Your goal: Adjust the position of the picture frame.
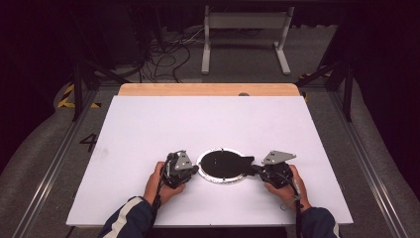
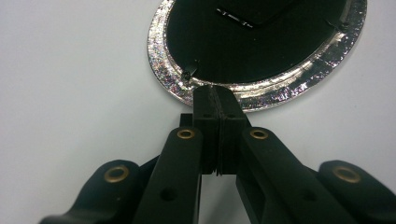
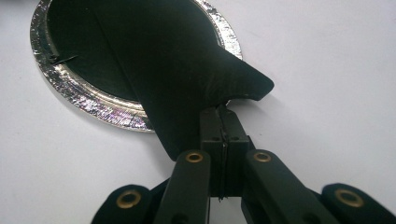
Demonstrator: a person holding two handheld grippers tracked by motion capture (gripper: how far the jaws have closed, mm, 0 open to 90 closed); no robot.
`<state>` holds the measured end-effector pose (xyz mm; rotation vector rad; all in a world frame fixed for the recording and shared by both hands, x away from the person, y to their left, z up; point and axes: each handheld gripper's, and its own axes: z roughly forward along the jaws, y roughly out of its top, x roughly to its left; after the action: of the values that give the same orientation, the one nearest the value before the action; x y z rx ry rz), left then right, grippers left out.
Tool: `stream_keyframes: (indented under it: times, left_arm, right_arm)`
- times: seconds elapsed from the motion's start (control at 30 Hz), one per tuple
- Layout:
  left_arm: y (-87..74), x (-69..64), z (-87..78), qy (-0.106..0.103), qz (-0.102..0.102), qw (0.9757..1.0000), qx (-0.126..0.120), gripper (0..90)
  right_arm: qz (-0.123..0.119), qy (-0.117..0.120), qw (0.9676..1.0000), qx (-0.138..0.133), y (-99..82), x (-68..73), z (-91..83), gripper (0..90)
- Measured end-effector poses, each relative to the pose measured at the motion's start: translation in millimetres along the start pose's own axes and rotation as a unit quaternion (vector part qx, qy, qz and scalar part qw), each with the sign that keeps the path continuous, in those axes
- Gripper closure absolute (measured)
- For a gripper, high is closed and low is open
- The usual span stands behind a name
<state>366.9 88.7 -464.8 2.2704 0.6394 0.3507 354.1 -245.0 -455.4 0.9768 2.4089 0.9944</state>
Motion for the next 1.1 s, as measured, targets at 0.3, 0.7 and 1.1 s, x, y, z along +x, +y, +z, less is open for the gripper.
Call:
stream_keyframes:
  times: [0.3, 0.7, 1.1]
  left_arm:
    - [-5.8, -16.5, -9.2, -0.049, 0.01, 0.9988, 0.002, 86.7]
    - [0.3, -26.0, -3.0, -0.054, 0.023, 0.9983, -0.001, 85.8]
    - [-0.8, -19.2, -2.9, -0.035, 0.005, 0.9994, -0.002, 84.1]
  right_arm:
    - [-0.009, 0.01, 0.9999, 0.0, -0.3, -0.9, -0.2, 90.0]
    - [-0.03, 0.034, 0.9989, 0.008, 4.5, 9.9, 2.3, 90.0]
    - [-0.038, 0.045, 0.9981, 0.013, 5.9, 15.0, 2.0, 90.0]
